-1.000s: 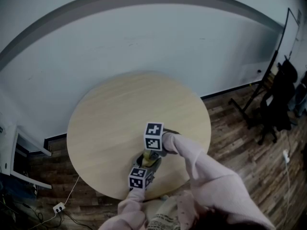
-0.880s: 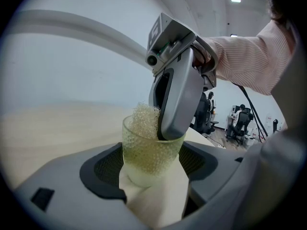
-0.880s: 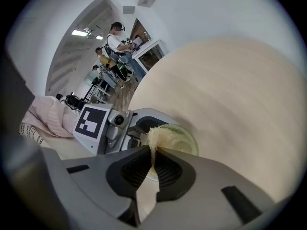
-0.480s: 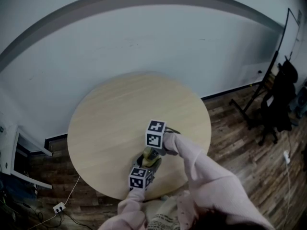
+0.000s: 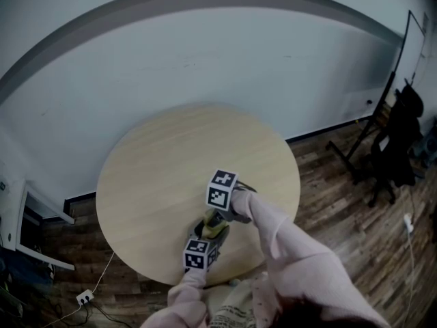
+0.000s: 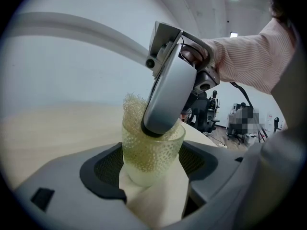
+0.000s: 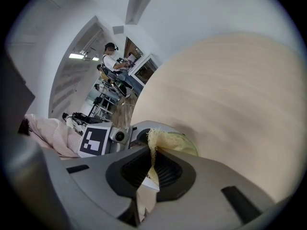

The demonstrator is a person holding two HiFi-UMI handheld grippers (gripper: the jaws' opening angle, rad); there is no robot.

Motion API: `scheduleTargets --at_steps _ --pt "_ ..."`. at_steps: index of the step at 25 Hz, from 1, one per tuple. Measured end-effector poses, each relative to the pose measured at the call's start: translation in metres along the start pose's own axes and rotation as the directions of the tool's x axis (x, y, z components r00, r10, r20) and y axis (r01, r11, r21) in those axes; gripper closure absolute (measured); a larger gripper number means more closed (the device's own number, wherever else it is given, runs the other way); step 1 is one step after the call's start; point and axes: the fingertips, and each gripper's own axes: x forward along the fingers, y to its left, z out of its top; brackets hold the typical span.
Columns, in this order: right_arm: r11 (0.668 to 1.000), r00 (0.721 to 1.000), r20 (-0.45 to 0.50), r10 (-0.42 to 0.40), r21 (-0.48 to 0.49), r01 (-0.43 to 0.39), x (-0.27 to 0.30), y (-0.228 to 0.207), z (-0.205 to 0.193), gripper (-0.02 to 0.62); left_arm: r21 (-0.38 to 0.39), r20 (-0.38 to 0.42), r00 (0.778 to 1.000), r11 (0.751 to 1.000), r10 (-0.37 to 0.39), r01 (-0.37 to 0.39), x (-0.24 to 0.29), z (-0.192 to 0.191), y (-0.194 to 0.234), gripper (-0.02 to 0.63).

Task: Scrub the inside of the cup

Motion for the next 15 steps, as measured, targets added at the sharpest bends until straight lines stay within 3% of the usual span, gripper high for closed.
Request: scheduleTargets --at_steps 15 --pt "0.994 0.993 0.115 -0.002 0.107 -0.011 -0.004 -0.004 0.012 0.565 0.004 -0.011 1.000 1.000 0.003 -0.003 -0.001 -0.003 -0.001 0.247"
